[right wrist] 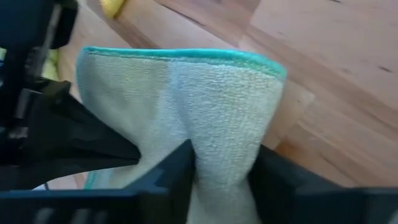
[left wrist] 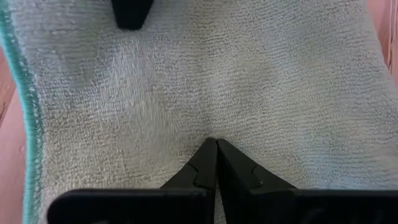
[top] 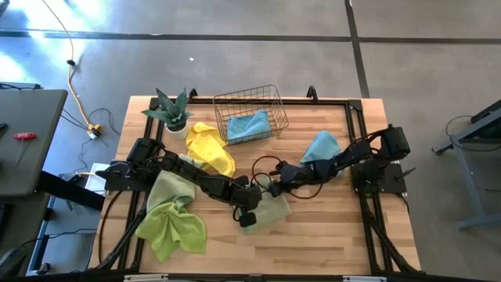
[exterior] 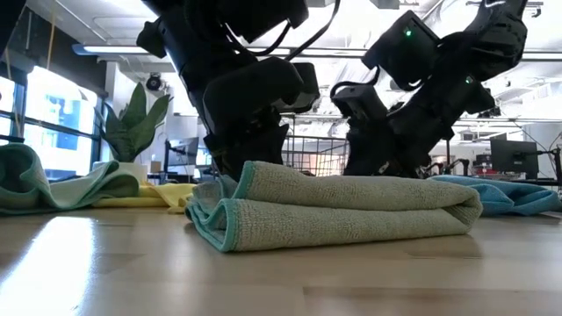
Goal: Fold microfiber towels
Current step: Put the right light blue microfiber cloth in the basket
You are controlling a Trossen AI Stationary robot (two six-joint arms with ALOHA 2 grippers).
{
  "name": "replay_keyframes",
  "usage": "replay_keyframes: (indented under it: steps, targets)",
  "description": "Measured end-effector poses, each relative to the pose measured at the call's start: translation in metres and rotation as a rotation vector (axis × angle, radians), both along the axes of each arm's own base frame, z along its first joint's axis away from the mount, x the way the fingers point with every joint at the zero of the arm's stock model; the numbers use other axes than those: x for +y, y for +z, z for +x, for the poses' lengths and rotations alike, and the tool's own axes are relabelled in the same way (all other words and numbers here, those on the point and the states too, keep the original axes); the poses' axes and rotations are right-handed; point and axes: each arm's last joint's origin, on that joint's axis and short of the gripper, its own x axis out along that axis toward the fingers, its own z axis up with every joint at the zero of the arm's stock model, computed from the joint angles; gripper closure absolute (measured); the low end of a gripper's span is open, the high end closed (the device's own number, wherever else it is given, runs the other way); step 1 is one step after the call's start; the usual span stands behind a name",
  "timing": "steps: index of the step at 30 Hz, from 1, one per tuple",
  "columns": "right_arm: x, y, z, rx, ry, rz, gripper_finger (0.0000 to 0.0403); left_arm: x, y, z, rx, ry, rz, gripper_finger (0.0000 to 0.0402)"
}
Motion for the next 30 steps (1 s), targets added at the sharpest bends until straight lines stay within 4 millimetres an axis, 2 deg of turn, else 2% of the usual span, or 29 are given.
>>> replay_keyframes:
  steps: [3,5,9,12,17,21,26,30]
  targets:
    - [0.000,-0.001,0.000,0.004,-0.002,-0.002,0.0359,0.000,0.000,0.000,0.000,0.001,0.001,0.0399]
    - [0.000,0.000,0.000,-0.009,0.002,-0.013,0.0389,0.000,0.000,0.000,0.000,0.002,0.003,0.0399]
    - [0.000,0.001,0.001,-0.017,-0.005,-0.006,0.0386,0.000,0.002,-0.001,-0.001,0.004,0.006,0.0399]
    - [0.000,0.004,0.000,-0.024,-0.004,-0.001,0.0398,0.001,0.014,-0.004,-0.017,0.004,0.002,0.0399]
    - [0.001,0.015,0.002,-0.058,0.008,0.011,0.0400,-0.001,0.054,-0.015,-0.074,0.015,-0.021,0.0399]
    - [0.002,0.027,0.008,-0.099,0.009,0.009,0.0401,-0.006,0.088,-0.033,-0.108,0.007,-0.013,0.0399]
    - [0.004,0.058,0.024,-0.163,0.061,-0.039,0.0402,-0.010,0.129,-0.059,-0.168,0.037,0.028,0.0399]
    - [0.000,0.085,0.039,-0.105,0.125,-0.130,0.0402,-0.013,0.160,-0.084,-0.227,0.068,0.060,0.0399]
